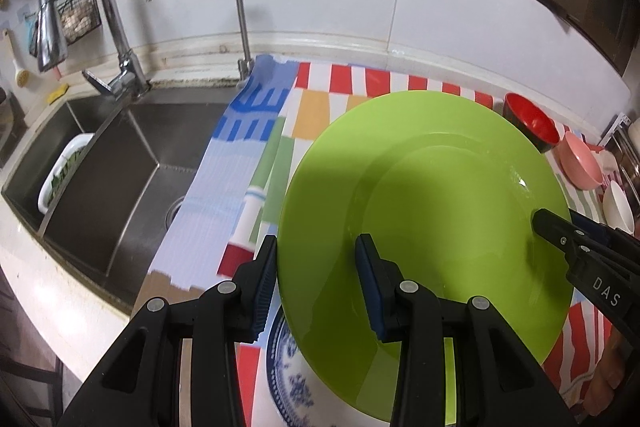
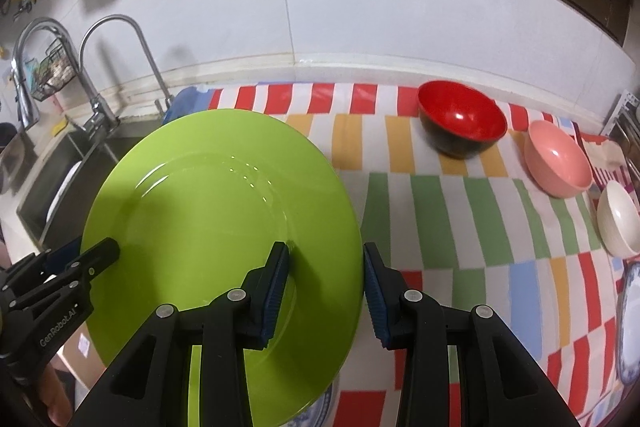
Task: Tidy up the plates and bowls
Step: 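Lift and carry the green plate over the blue-and-white plate with both grippers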
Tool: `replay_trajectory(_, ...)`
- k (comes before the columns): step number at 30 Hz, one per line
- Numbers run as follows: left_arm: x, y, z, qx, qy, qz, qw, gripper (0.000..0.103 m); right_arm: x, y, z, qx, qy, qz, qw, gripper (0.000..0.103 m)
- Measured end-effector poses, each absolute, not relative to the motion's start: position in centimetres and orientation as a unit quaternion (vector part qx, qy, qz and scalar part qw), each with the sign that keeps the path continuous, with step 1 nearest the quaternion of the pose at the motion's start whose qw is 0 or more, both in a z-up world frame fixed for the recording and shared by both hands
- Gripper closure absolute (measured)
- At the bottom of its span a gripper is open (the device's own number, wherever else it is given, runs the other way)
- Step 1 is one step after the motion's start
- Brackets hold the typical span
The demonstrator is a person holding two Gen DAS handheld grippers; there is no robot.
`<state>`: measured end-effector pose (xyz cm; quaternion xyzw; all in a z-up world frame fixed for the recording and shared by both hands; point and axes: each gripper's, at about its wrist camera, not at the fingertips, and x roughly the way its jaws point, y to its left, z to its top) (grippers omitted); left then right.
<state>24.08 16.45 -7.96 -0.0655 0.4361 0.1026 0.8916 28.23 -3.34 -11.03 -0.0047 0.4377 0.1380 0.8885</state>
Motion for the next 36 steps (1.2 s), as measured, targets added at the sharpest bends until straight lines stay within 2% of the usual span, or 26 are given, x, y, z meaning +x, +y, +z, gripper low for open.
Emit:
replay_trajectory(17, 20.1, 17.0, -11.4, -0.072, 0.479, 0.107, 0.868, 0.064, 24.2, -2.4, -14.5, -0.015, 0.479, 0.141, 0.866, 0.065)
replay_trajectory(36, 19.6, 16.8, -14.0, -0.068, 0.502, 0.107, 0.855, 0.064, 23.3, -2.2, -17.3, -0.020, 0.511, 0.138, 0.848, 0.065)
